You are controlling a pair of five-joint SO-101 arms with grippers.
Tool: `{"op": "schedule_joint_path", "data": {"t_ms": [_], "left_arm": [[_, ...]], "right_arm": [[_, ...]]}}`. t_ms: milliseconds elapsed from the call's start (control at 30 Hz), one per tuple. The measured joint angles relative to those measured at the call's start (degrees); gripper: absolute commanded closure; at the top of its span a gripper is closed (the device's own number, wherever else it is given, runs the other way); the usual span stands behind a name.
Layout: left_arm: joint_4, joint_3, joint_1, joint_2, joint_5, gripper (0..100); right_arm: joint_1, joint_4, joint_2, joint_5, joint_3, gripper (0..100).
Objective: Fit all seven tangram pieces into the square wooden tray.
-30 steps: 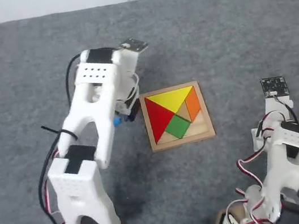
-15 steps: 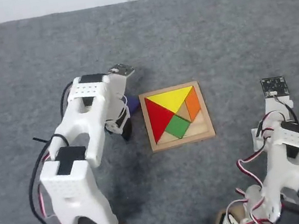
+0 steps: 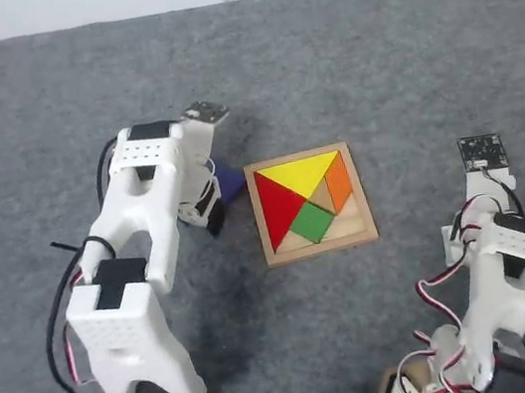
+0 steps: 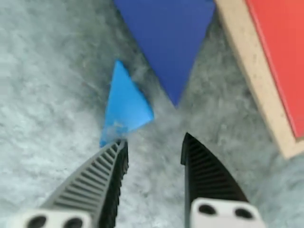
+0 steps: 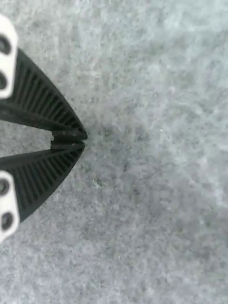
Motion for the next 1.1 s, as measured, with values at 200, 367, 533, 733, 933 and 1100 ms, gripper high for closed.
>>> {"op": "schedule_joint_path", "data": {"t_ms": [200,367,533,733,933,1100], "left_arm": [[-0.97,-3.6,0.0,0.0,-0.35,82],[-2.73,-3.78,0.0,0.09,-1.23,82],[-4.75,-5.27,-1.05,6.51,-2.99,82],[-2.81,-10.29,-2.29,10.37,-4.48,83],[-2.55,-11.16,-2.2,10.9,-5.36,95],[-2.64,-12.22,-2.37,10.99,-6.33,99]], "right_arm": [[0.0,0.0,0.0,0.0,0.0,99.1],[0.0,0.0,0.0,0.0,0.0,99.1],[0.0,0.0,0.0,0.0,0.0,99.1],[0.0,0.0,0.0,0.0,0.0,99.1],[0.0,0.0,0.0,0.0,0.0,99.1],[0.0,0.0,0.0,0.0,0.0,99.1]]}}
